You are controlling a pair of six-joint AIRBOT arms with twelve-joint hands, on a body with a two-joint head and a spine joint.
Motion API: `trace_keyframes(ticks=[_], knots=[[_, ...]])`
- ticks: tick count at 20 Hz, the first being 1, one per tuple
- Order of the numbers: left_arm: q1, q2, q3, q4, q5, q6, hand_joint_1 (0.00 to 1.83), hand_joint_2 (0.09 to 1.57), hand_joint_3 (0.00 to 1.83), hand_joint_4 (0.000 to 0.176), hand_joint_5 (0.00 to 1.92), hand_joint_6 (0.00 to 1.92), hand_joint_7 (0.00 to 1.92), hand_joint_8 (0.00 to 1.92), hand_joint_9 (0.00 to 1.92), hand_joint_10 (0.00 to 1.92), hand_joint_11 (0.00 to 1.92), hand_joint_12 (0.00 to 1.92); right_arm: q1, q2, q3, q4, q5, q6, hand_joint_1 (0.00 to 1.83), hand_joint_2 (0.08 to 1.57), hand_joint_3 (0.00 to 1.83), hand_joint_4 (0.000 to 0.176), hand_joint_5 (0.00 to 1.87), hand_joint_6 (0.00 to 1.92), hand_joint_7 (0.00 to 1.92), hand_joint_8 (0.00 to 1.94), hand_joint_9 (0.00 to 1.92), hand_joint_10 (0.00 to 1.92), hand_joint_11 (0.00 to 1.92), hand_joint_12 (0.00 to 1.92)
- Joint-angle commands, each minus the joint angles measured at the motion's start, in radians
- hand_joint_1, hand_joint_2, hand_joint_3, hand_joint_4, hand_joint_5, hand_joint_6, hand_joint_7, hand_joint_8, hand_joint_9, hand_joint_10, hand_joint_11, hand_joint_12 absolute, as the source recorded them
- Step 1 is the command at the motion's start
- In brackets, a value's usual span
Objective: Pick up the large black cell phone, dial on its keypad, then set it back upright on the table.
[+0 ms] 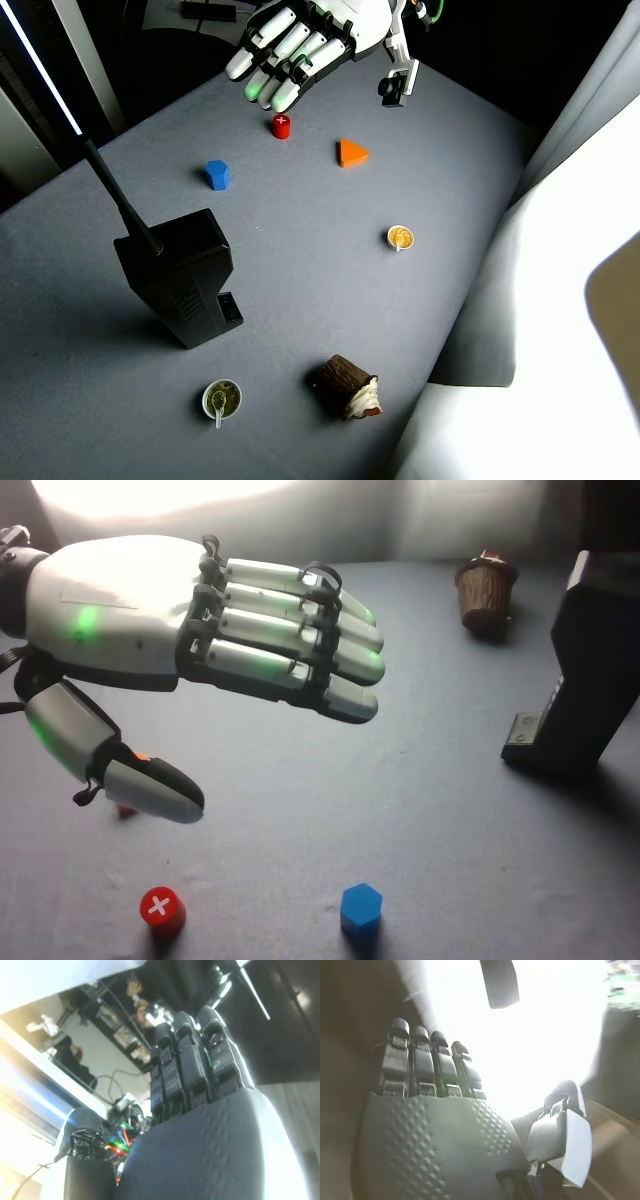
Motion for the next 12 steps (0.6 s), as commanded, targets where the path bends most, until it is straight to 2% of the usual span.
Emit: trace_keyframes(ticks=[1, 3, 5, 7, 9, 12], knots=[[-0.024, 0.007, -0.003, -0.096, -0.067, 0.002, 0.03, 1.19, 0.03, 0.038, 0.12, 0.02, 0.09, 0.02, 0.07, 0.02, 0.00, 0.26, 0.010, 0.006, 0.003, 0.015, 0.123, 0.015, 0.14, 0.99, 0.04, 0.052, 0.17, 0.01, 0.17, 0.01, 0.18, 0.02, 0.00, 0.63], [-0.024, 0.006, -0.003, -0.087, -0.068, 0.006, 0.01, 1.20, 0.01, 0.043, 0.11, 0.00, 0.08, 0.00, 0.06, 0.01, 0.00, 0.19, 0.011, 0.006, 0.004, 0.022, 0.123, 0.017, 0.15, 0.99, 0.02, 0.048, 0.18, 0.01, 0.18, 0.01, 0.19, 0.01, 0.00, 0.68], [-0.024, 0.007, -0.003, -0.085, -0.069, 0.006, 0.00, 1.21, 0.00, 0.039, 0.12, 0.00, 0.09, 0.00, 0.10, 0.01, 0.00, 0.30, 0.012, 0.006, 0.004, 0.022, 0.123, 0.017, 0.22, 0.98, 0.00, 0.015, 0.23, 0.01, 0.23, 0.01, 0.23, 0.01, 0.00, 0.72], [-0.027, 0.006, -0.002, -0.084, -0.081, 0.008, 0.00, 1.21, 0.00, 0.039, 0.12, 0.00, 0.09, 0.00, 0.10, 0.00, 0.00, 0.28, 0.012, 0.006, 0.006, 0.022, 0.123, 0.017, 0.20, 0.97, 0.00, 0.001, 0.21, 0.00, 0.22, 0.00, 0.21, 0.00, 0.00, 0.69], [-0.033, 0.006, -0.002, -0.082, -0.086, 0.007, 0.00, 1.22, 0.00, 0.041, 0.14, 0.00, 0.09, 0.00, 0.09, 0.00, 0.00, 0.20, 0.023, 0.006, 0.016, 0.045, 0.123, 0.017, 0.20, 0.96, 0.00, 0.000, 0.15, 0.00, 0.16, 0.00, 0.16, 0.00, 0.00, 0.57], [-0.058, 0.010, -0.001, -0.067, -0.084, 0.004, 0.00, 1.22, 0.00, 0.043, 0.12, 0.00, 0.09, 0.00, 0.07, 0.00, 0.00, 0.13, 0.037, -0.007, 0.049, 0.059, 0.122, 0.016, 0.26, 0.93, 0.00, 0.000, 0.18, 0.01, 0.19, 0.01, 0.19, 0.01, 0.00, 0.68]])
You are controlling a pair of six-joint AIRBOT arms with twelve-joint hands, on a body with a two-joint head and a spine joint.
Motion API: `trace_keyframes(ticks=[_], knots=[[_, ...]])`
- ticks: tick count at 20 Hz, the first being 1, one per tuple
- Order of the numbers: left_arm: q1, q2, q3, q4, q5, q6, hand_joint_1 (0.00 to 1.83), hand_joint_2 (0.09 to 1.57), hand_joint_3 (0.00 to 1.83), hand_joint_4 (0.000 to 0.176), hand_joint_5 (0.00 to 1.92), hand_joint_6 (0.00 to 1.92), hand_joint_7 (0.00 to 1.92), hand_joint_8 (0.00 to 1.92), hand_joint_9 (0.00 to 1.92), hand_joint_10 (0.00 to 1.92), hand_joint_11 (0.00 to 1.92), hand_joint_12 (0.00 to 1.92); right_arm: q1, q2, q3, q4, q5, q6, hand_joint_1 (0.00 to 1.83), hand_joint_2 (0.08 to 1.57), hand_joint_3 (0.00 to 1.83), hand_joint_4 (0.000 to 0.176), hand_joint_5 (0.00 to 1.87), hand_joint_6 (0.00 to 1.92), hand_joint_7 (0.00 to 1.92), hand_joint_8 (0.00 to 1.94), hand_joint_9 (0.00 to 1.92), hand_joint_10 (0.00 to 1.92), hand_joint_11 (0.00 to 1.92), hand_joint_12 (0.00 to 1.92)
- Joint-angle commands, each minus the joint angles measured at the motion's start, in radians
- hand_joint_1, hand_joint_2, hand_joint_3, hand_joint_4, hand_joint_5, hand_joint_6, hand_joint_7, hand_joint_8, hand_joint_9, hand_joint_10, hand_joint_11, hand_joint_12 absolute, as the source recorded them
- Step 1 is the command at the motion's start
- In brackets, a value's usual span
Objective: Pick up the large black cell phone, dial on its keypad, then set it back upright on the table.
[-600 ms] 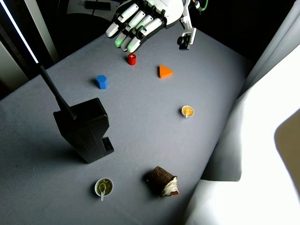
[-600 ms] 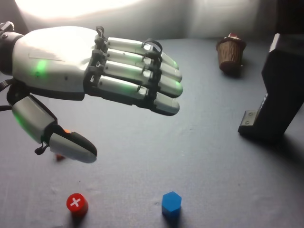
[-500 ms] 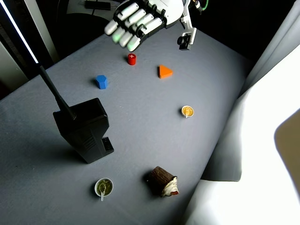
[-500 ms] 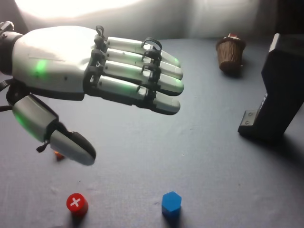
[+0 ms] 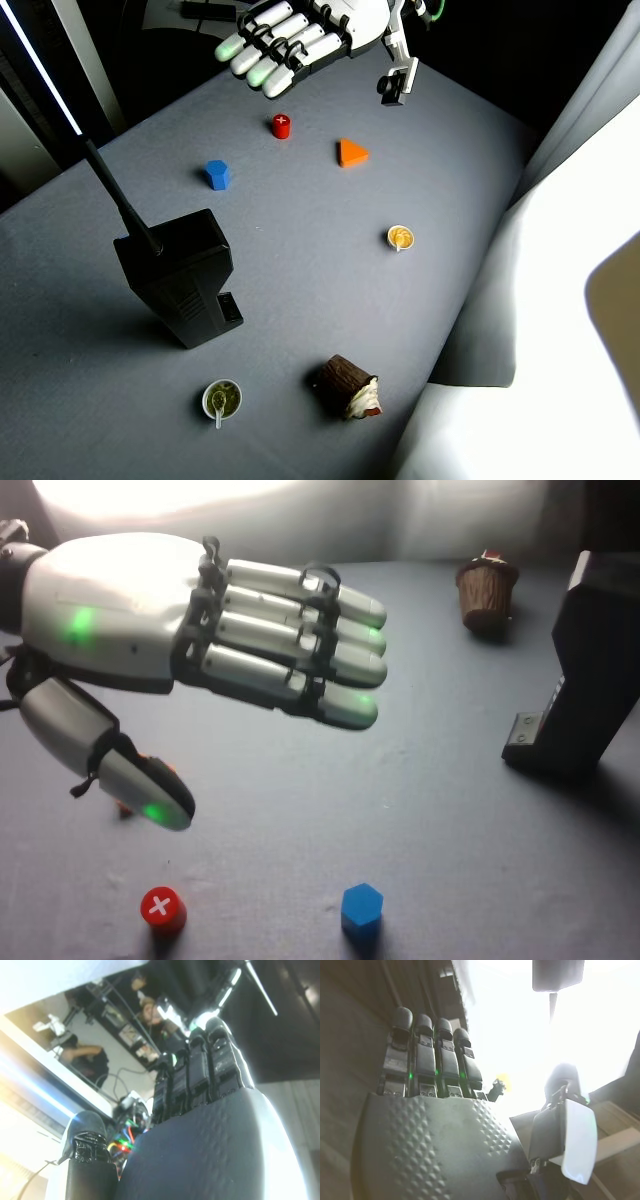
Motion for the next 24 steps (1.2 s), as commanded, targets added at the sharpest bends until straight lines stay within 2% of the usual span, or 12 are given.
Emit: trace_keyframes(ticks=[1, 3, 6, 8, 11, 14, 17, 19, 21, 24], knots=[[-0.028, 0.009, -0.001, -0.097, -0.059, -0.001, 0.00, 1.23, 0.00, 0.040, 0.13, 0.00, 0.10, 0.00, 0.08, 0.00, 0.00, 0.13, 0.020, -0.007, 0.016, 0.012, 0.123, 0.005, 0.27, 0.92, 0.00, 0.000, 0.16, 0.00, 0.17, 0.00, 0.17, 0.00, 0.00, 0.69], [-0.031, 0.009, 0.001, -0.093, -0.058, -0.005, 0.00, 1.23, 0.00, 0.036, 0.12, 0.00, 0.08, 0.00, 0.07, 0.00, 0.00, 0.12, 0.030, -0.023, 0.034, -0.026, 0.123, 0.004, 0.30, 0.88, 0.00, 0.000, 0.14, 0.00, 0.13, 0.00, 0.13, 0.00, 0.00, 0.68], [-0.031, 0.009, 0.005, -0.077, -0.060, -0.005, 0.00, 1.23, 0.00, 0.035, 0.12, 0.00, 0.09, 0.00, 0.08, 0.00, 0.00, 0.22, 0.043, -0.047, 0.066, -0.082, 0.106, 0.022, 0.35, 0.84, 0.00, 0.000, 0.12, 0.00, 0.11, 0.00, 0.12, 0.00, 0.00, 0.67], [-0.031, 0.007, 0.005, -0.074, -0.051, -0.006, 0.00, 1.23, 0.00, 0.033, 0.11, 0.00, 0.10, 0.00, 0.09, 0.00, 0.00, 0.25, 0.098, -0.067, 0.106, -0.100, 0.042, 0.052, 0.40, 0.85, 0.00, 0.000, 0.11, 0.00, 0.11, 0.00, 0.12, 0.00, 0.00, 0.64], [-0.042, 0.008, 0.002, -0.074, -0.033, -0.036, 0.00, 1.23, 0.00, 0.034, 0.09, 0.00, 0.10, 0.00, 0.08, 0.00, 0.00, 0.25, 0.162, -0.105, 0.158, -0.141, -0.023, 0.052, 0.37, 0.86, 0.00, 0.000, 0.10, 0.00, 0.10, 0.00, 0.12, 0.00, 0.00, 0.62], [-0.050, 0.008, 0.004, -0.074, -0.013, -0.031, 0.00, 1.23, 0.00, 0.035, 0.09, 0.00, 0.10, 0.01, 0.07, 0.00, 0.00, 0.17, 0.169, -0.161, 0.210, -0.181, -0.043, 0.047, 0.38, 0.87, 0.00, 0.000, 0.14, 0.01, 0.12, 0.00, 0.14, 0.00, 0.00, 0.58], [-0.048, 0.008, 0.004, -0.074, 0.009, -0.037, 0.00, 1.24, 0.00, 0.033, 0.11, 0.01, 0.12, 0.01, 0.08, 0.01, 0.00, 0.22, 0.215, -0.208, 0.266, -0.201, -0.079, 0.042, 0.32, 0.89, 0.00, 0.000, 0.10, 0.00, 0.09, 0.00, 0.10, 0.00, 0.00, 0.53], [-0.048, 0.008, 0.005, -0.074, 0.017, -0.043, 0.00, 1.23, 0.00, 0.038, 0.09, 0.00, 0.12, 0.00, 0.08, 0.00, 0.00, 0.24, 0.283, -0.236, 0.308, -0.219, -0.129, 0.032, 0.37, 0.88, 0.00, 0.000, 0.11, 0.00, 0.10, 0.00, 0.11, 0.00, 0.00, 0.61], [-0.047, 0.008, 0.005, -0.074, 0.011, -0.042, 0.03, 1.23, 0.00, 0.038, 0.11, 0.00, 0.12, 0.00, 0.09, 0.00, 0.00, 0.23, 0.356, -0.257, 0.341, -0.236, -0.187, 0.017, 0.42, 0.88, 0.00, 0.000, 0.10, 0.00, 0.07, 0.00, 0.07, 0.00, 0.00, 0.48], [-0.040, 0.007, 0.004, -0.074, 0.019, -0.030, 0.00, 1.23, 0.00, 0.036, 0.12, 0.00, 0.12, 0.00, 0.09, 0.00, 0.00, 0.24, 0.447, -0.290, 0.382, -0.274, -0.258, -0.001, 0.47, 0.88, 0.00, 0.000, 0.02, 0.00, 0.04, 0.00, 0.05, 0.00, 0.00, 0.46]])
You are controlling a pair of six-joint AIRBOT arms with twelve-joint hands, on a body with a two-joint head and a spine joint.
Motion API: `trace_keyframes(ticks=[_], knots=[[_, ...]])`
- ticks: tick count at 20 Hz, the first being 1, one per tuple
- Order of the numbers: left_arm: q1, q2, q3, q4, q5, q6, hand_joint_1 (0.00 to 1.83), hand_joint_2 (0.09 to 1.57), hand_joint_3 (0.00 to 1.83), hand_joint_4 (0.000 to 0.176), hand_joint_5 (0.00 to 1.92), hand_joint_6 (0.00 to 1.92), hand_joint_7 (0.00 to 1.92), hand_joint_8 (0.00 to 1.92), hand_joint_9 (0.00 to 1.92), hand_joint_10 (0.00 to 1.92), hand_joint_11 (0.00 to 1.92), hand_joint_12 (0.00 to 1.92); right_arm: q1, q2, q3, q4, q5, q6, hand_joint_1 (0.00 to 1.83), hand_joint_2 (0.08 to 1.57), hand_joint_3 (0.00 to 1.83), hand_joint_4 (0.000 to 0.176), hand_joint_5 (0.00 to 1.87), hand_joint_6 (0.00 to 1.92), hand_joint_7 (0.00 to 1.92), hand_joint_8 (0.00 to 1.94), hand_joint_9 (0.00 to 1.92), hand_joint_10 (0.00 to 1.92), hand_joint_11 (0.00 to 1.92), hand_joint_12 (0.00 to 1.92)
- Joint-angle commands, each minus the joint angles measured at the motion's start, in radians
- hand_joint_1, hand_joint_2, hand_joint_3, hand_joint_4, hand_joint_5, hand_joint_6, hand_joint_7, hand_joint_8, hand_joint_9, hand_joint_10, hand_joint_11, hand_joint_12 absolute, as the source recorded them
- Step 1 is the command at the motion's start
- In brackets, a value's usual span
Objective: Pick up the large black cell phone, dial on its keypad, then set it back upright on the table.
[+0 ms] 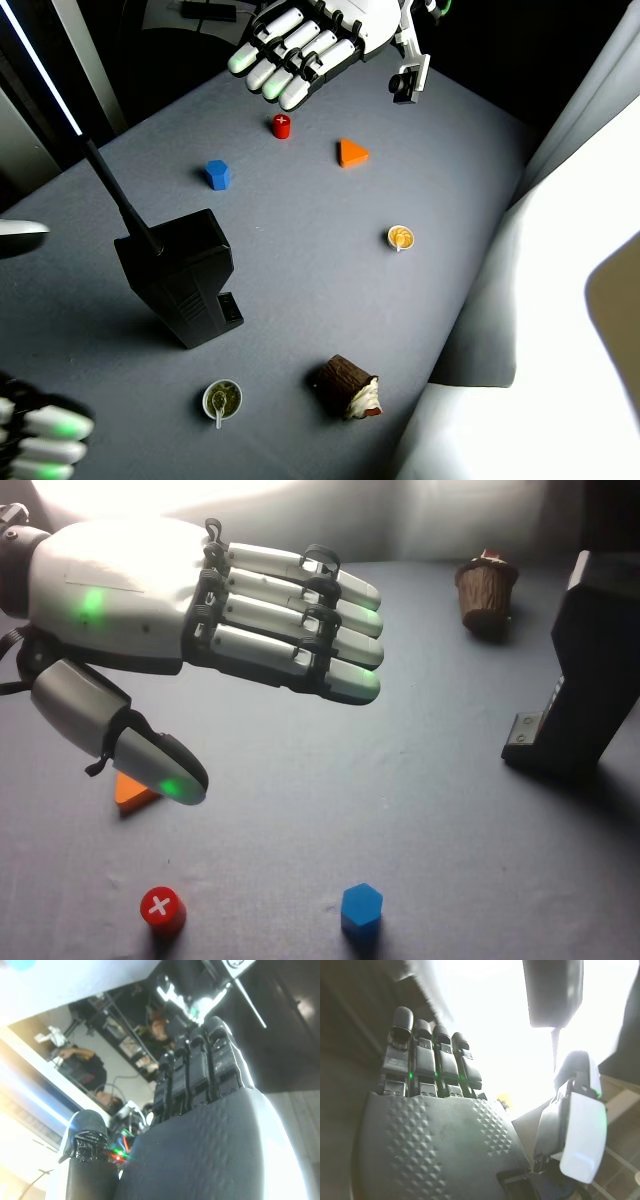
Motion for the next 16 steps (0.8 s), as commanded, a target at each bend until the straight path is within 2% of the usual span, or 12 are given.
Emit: trace_keyframes(ticks=[1, 4, 6, 9, 10, 11, 16], knots=[[-0.018, 0.003, -0.001, -0.109, -0.051, 0.005, 0.00, 1.23, 0.00, 0.035, 0.12, 0.00, 0.11, 0.00, 0.09, 0.00, 0.00, 0.24, 0.020, 0.004, 0.012, 0.004, 0.091, 0.004, 0.49, 0.87, 0.00, 0.000, 0.03, 0.00, 0.03, 0.00, 0.04, 0.00, 0.00, 0.44], [-0.023, 0.002, -0.001, -0.109, -0.049, 0.006, 0.00, 1.23, 0.00, 0.035, 0.10, 0.00, 0.10, 0.00, 0.08, 0.00, 0.00, 0.21, 0.095, -0.019, 0.026, -0.043, 0.046, -0.005, 0.51, 0.89, 0.01, 0.000, 0.02, 0.00, 0.03, 0.00, 0.03, 0.00, 0.00, 0.45], [-0.023, 0.002, -0.001, -0.109, -0.045, 0.006, 0.01, 1.23, 0.00, 0.033, 0.12, 0.01, 0.11, 0.00, 0.10, 0.00, 0.00, 0.24, 0.132, -0.030, 0.024, -0.048, 0.026, -0.009, 0.55, 0.90, 0.00, 0.000, 0.02, 0.00, 0.00, 0.00, 0.00, 0.00, 0.00, 0.34], [-0.021, 0.003, 0.002, -0.109, -0.044, 0.007, 0.01, 1.23, 0.00, 0.033, 0.12, 0.01, 0.11, 0.00, 0.10, 0.00, 0.00, 0.24, 0.166, -0.046, 0.024, -0.050, 0.002, -0.021, 0.55, 0.90, 0.00, 0.000, 0.01, 0.00, 0.00, 0.00, 0.00, 0.00, 0.00, 0.33], [-0.021, 0.003, 0.004, -0.109, -0.046, 0.007, 0.02, 1.23, 0.00, 0.032, 0.13, 0.00, 0.12, 0.00, 0.11, 0.00, 0.00, 0.30, 0.177, -0.050, 0.025, -0.050, -0.005, -0.022, 0.55, 0.91, 0.00, 0.000, 0.00, 0.00, 0.00, 0.00, 0.00, 0.00, 0.00, 0.27], [-0.021, 0.003, 0.005, -0.109, -0.048, 0.007, 0.00, 1.23, 0.00, 0.036, 0.11, 0.00, 0.11, 0.00, 0.09, 0.00, 0.00, 0.23, 0.185, -0.053, 0.025, -0.050, -0.010, -0.024, 0.57, 0.91, 0.00, 0.000, 0.00, 0.00, 0.00, 0.00, 0.00, 0.00, 0.00, 0.15], [-0.017, 0.003, 0.011, -0.109, -0.049, 0.007, 0.01, 1.23, 0.00, 0.034, 0.09, 0.00, 0.11, 0.00, 0.08, 0.00, 0.00, 0.25, 0.214, -0.064, 0.014, -0.048, -0.018, -0.029, 0.58, 0.92, 0.00, 0.000, 0.00, 0.00, 0.00, 0.00, 0.00, 0.00, 0.00, 0.04]])
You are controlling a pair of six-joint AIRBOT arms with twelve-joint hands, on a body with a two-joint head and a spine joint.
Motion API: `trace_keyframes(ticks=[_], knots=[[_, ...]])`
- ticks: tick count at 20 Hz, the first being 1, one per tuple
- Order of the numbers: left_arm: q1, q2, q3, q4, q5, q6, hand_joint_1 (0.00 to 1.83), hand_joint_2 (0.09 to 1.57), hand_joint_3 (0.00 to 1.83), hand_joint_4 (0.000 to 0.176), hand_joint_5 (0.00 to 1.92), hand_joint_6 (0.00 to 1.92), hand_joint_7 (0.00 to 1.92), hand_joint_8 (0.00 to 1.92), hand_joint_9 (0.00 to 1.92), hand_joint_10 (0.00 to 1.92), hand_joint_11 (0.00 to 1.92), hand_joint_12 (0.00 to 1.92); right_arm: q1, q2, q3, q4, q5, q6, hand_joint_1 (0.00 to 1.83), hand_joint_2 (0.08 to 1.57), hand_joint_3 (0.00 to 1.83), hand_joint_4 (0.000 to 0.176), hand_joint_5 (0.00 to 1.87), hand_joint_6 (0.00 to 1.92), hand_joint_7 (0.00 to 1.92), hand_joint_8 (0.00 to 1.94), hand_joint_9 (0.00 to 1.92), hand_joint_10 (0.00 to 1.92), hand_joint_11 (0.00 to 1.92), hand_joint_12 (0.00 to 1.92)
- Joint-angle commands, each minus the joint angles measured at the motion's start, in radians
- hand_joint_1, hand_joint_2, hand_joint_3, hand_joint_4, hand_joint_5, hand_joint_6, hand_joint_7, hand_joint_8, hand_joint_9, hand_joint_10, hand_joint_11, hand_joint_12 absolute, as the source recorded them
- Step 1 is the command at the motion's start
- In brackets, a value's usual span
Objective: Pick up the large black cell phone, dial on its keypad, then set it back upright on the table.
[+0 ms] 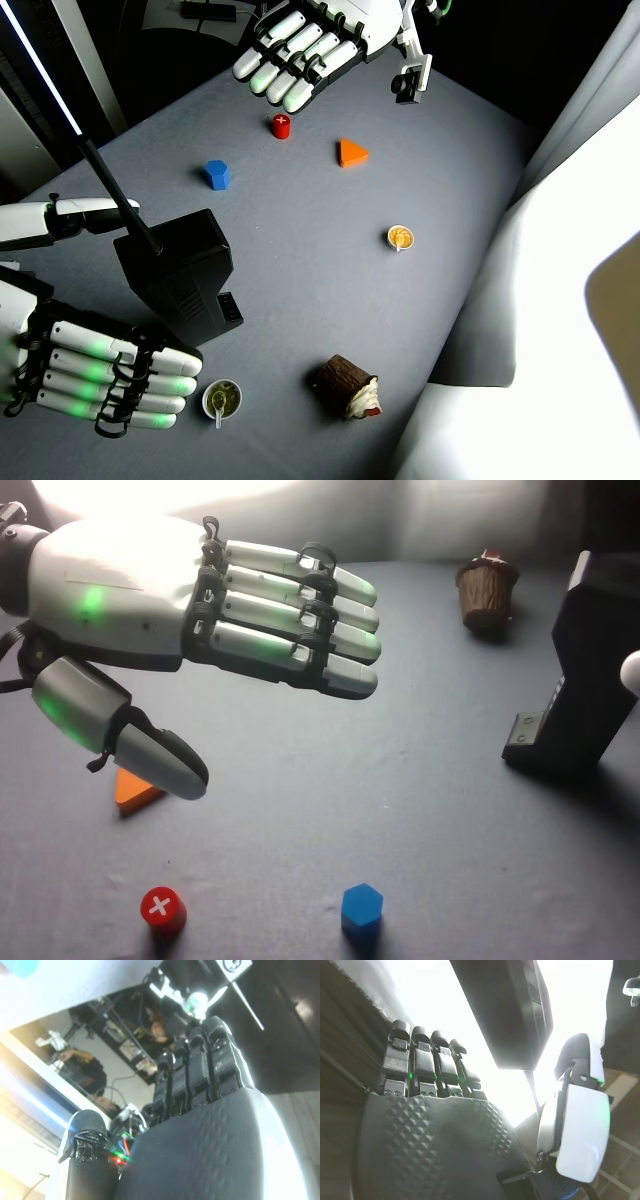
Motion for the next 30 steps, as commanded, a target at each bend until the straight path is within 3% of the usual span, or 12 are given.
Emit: trace_keyframes(ticks=[1, 7, 13, 14, 18, 21, 23, 26, 30], knots=[[-0.016, 0.005, 0.002, -0.109, -0.055, 0.002, 0.02, 1.23, 0.00, 0.034, 0.09, 0.00, 0.11, 0.00, 0.09, 0.00, 0.00, 0.25, 0.019, 0.007, -0.004, -0.004, 0.123, 0.006, 0.58, 0.92, 0.00, 0.000, 0.00, 0.00, 0.00, 0.00, 0.00, 0.00, 0.00, 0.01], [-0.015, 0.005, 0.001, -0.109, -0.056, 0.003, 0.00, 1.23, 0.00, 0.033, 0.11, 0.00, 0.10, 0.00, 0.09, 0.00, 0.00, 0.21, 0.058, 0.010, -0.094, 0.030, 0.128, 0.006, 0.61, 0.92, 0.00, 0.000, 0.00, 0.00, 0.00, 0.00, 0.00, 0.00, 0.02, 0.01], [-0.015, 0.005, 0.001, -0.109, -0.057, 0.003, 0.00, 1.22, 0.00, 0.034, 0.10, 0.00, 0.11, 0.00, 0.10, 0.00, 0.00, 0.24, 0.061, 0.008, -0.106, 0.070, 0.144, 0.006, 0.60, 0.96, 0.01, 0.000, 0.00, 0.00, 0.00, 0.00, 0.00, 0.00, 0.07, 0.04], [-0.015, 0.005, 0.001, -0.109, -0.057, 0.003, 0.00, 1.22, 0.00, 0.035, 0.09, 0.00, 0.11, 0.00, 0.10, 0.00, 0.00, 0.22, 0.058, 0.010, -0.102, 0.072, 0.149, 0.006, 0.70, 0.98, 0.00, 0.000, 0.02, 0.01, 0.04, 0.00, 0.04, 0.00, 0.01, 0.29], [-0.015, 0.005, 0.002, -0.109, -0.058, 0.003, 0.01, 1.22, 0.00, 0.037, 0.10, 0.00, 0.12, 0.00, 0.12, 0.00, 0.00, 0.28, 0.047, 0.013, -0.080, 0.073, 0.151, 0.010, 0.78, 1.01, 0.00, 0.000, 0.10, 0.02, 0.10, 0.01, 0.09, 0.01, 0.00, 0.46], [-0.014, 0.005, 0.002, -0.106, -0.060, 0.003, 0.00, 1.22, 0.00, 0.037, 0.11, 0.00, 0.12, 0.00, 0.11, 0.00, 0.00, 0.23, 0.045, 0.007, -0.056, 0.073, 0.151, 0.010, 0.73, 1.03, 0.01, 0.000, 0.02, 0.00, 0.01, 0.00, 0.01, 0.00, 0.00, 0.21], [-0.014, 0.005, 0.002, -0.106, -0.061, 0.003, 0.00, 1.22, 0.00, 0.038, 0.12, 0.00, 0.12, 0.00, 0.11, 0.00, 0.00, 0.22, 0.046, 0.005, -0.052, 0.073, 0.150, 0.013, 0.71, 1.05, 0.01, 0.000, 0.01, 0.00, 0.01, 0.00, 0.00, 0.00, 0.00, 0.20], [-0.012, 0.006, 0.003, -0.106, -0.061, 0.003, 0.00, 1.22, 0.00, 0.033, 0.12, 0.00, 0.14, 0.00, 0.12, 0.00, 0.00, 0.26, 0.050, -0.002, -0.052, 0.073, 0.147, 0.014, 0.74, 1.04, 0.00, 0.000, 0.04, 0.01, 0.05, 0.01, 0.04, 0.00, 0.00, 0.36], [-0.012, 0.006, 0.003, -0.106, -0.061, 0.003, 0.04, 1.21, 0.00, 0.034, 0.13, 0.00, 0.13, 0.00, 0.13, 0.00, 0.00, 0.28, 0.062, -0.011, -0.053, 0.075, 0.147, 0.016, 0.79, 1.02, 0.00, 0.000, 0.04, 0.00, 0.06, 0.00, 0.05, 0.00, 0.00, 0.36]])
